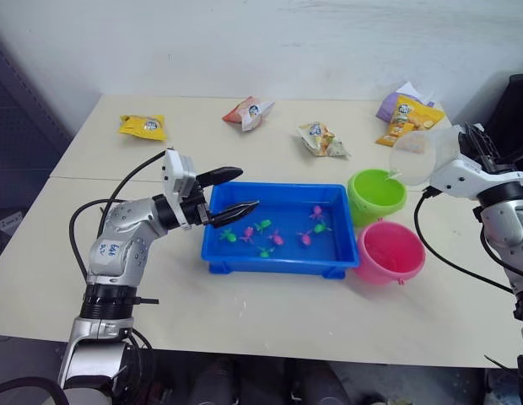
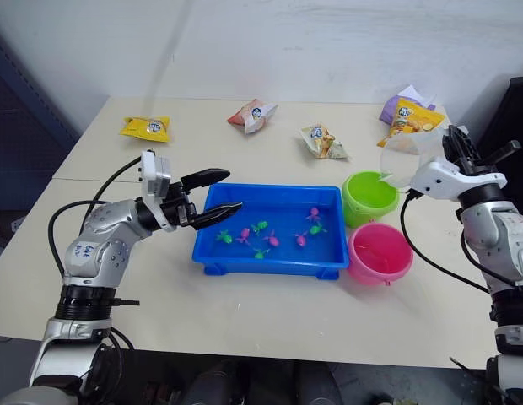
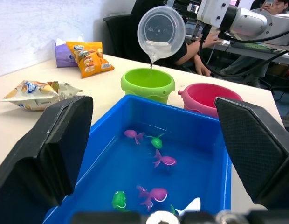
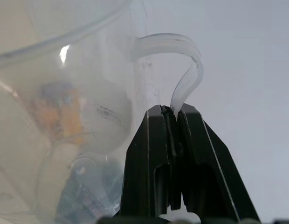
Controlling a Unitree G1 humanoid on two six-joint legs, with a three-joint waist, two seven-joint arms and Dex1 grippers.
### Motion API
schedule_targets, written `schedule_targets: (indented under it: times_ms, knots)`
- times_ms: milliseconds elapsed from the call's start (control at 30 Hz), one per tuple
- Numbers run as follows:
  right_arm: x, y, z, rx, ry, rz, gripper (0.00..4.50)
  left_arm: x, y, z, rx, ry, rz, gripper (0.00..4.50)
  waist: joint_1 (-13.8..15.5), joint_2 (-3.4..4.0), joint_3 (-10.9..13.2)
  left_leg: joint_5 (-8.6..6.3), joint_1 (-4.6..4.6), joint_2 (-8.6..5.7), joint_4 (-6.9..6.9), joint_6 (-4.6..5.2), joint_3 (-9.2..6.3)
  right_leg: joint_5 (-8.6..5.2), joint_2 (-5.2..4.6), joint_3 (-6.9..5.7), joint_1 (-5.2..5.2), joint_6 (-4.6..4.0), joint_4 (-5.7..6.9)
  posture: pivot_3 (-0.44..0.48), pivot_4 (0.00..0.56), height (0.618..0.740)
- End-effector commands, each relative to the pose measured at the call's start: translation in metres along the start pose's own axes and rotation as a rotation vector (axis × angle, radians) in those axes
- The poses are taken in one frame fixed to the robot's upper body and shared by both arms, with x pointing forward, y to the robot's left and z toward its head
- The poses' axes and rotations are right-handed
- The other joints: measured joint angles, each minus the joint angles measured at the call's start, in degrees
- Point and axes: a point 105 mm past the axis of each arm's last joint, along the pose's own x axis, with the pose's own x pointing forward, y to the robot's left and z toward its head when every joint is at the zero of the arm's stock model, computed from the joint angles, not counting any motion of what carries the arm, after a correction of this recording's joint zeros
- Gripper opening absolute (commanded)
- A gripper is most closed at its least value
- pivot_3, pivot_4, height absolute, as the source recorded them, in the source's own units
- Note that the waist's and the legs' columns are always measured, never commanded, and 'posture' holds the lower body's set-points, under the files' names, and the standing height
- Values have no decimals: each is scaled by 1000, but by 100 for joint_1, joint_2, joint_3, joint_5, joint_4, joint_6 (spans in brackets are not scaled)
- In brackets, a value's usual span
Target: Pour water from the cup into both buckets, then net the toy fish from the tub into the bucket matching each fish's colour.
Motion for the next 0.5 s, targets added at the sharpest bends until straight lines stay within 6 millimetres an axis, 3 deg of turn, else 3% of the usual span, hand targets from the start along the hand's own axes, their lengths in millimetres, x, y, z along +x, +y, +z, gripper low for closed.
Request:
schedule_targets:
  times_ms: [33, 500]
  knots:
    - [6, -17, -2, -52, -20, -56, 60, 3, -1, 10, 51, -27, -10, 4500, -4, 0, 0, 0, 0, 0, 2, 0, 0, 0, 0, 0, 0, 0, 0, 0, 150, 738]
    - [6, -21, -7, -159, -68, -61, 60, 5, -1, 10, 63, -31, -16, 4500, -16, 0, 0, 0, 0, 0, 2, 0, 1, 0, 1, 1, -1, 0, 3, 0, 150, 738]
